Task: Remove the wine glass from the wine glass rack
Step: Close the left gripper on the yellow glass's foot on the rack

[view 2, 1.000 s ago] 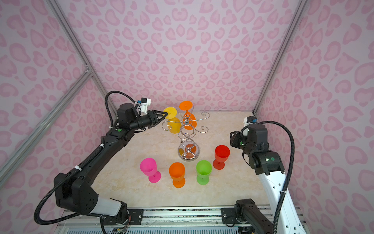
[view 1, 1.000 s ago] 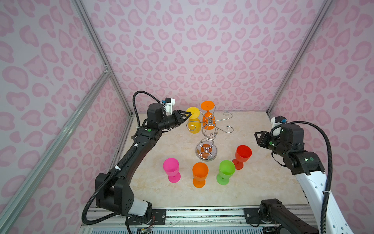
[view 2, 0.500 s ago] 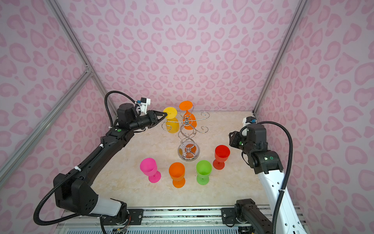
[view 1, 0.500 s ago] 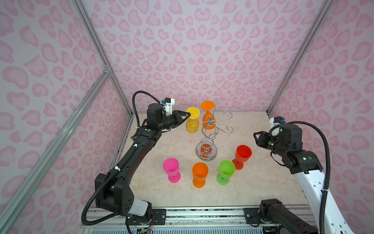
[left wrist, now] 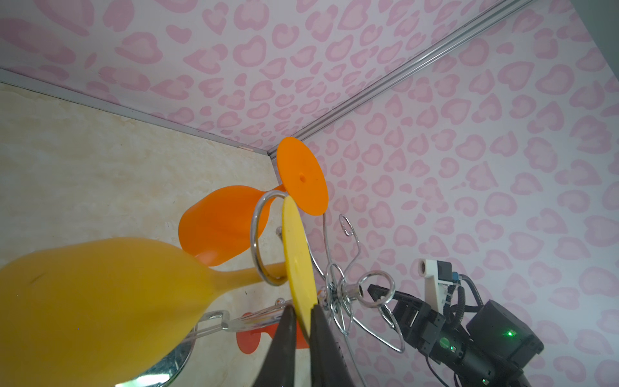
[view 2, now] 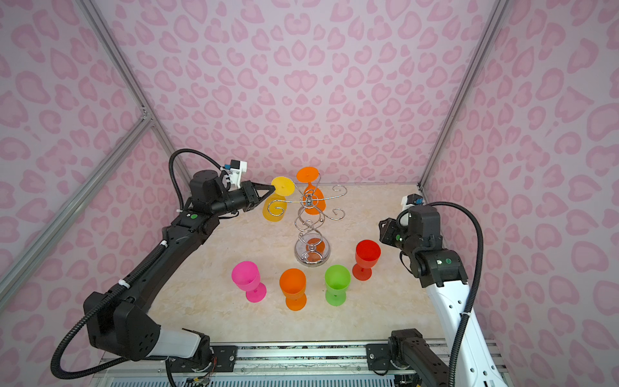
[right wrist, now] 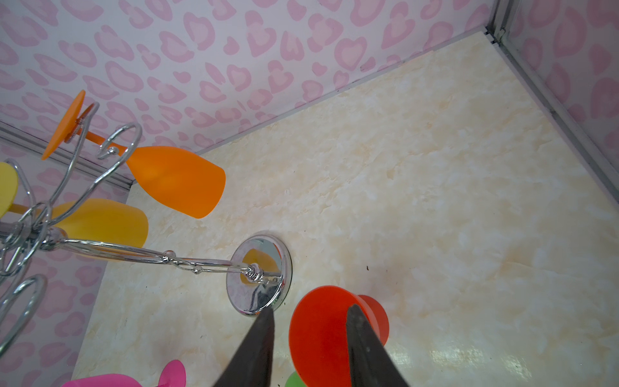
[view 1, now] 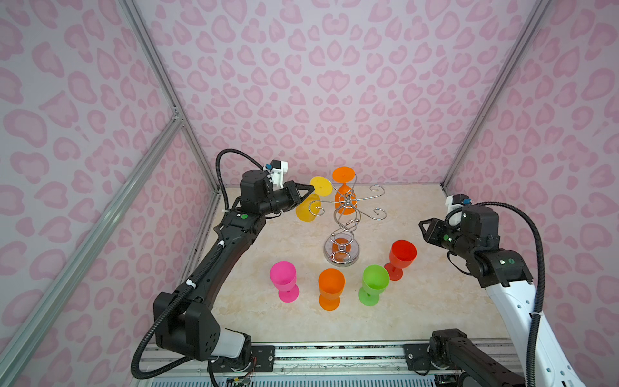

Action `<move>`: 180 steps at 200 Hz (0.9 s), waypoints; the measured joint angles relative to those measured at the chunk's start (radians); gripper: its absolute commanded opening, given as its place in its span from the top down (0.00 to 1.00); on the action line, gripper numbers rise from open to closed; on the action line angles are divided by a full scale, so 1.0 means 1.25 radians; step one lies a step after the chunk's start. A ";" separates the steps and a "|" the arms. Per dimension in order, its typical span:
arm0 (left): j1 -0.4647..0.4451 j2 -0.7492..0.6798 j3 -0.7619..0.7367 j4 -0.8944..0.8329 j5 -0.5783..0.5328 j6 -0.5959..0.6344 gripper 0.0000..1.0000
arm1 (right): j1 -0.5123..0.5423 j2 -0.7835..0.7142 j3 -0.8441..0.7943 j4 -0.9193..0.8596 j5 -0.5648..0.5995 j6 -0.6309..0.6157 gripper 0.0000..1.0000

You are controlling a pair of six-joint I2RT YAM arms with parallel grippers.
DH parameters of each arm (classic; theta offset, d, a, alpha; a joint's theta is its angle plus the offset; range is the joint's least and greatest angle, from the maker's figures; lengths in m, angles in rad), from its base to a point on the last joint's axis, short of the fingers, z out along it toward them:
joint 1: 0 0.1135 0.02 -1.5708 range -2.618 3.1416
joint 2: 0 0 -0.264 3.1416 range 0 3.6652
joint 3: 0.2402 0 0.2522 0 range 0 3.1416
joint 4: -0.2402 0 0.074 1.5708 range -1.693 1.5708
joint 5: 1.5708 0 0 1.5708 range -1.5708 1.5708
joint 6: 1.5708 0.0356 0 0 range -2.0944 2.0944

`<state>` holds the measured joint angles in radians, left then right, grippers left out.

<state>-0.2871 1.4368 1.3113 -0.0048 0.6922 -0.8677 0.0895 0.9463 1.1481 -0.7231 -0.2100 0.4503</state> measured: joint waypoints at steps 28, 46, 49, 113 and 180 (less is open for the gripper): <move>0.002 0.000 0.000 0.000 0.002 -0.001 0.86 | -0.004 -0.001 -0.002 0.000 -0.003 0.000 0.63; 0.002 0.000 0.000 0.000 0.003 -0.002 0.86 | -0.005 -0.001 -0.007 0.000 -0.006 0.000 0.63; 0.002 0.000 0.000 0.000 0.003 -0.002 0.86 | -0.005 -0.001 -0.008 0.001 -0.006 0.000 0.63; 0.005 0.015 0.012 -0.001 0.005 -0.002 0.81 | -0.006 -0.001 -0.011 0.006 -0.021 0.000 0.63; 0.005 0.024 0.013 -0.001 0.006 -0.002 0.78 | -0.010 0.002 -0.020 0.018 -0.027 0.001 0.63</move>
<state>-0.2813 1.4673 1.3273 -0.0055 0.6994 -0.8707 0.0765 0.9482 1.1229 -0.7002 -0.2443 0.4519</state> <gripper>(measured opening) 0.216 0.370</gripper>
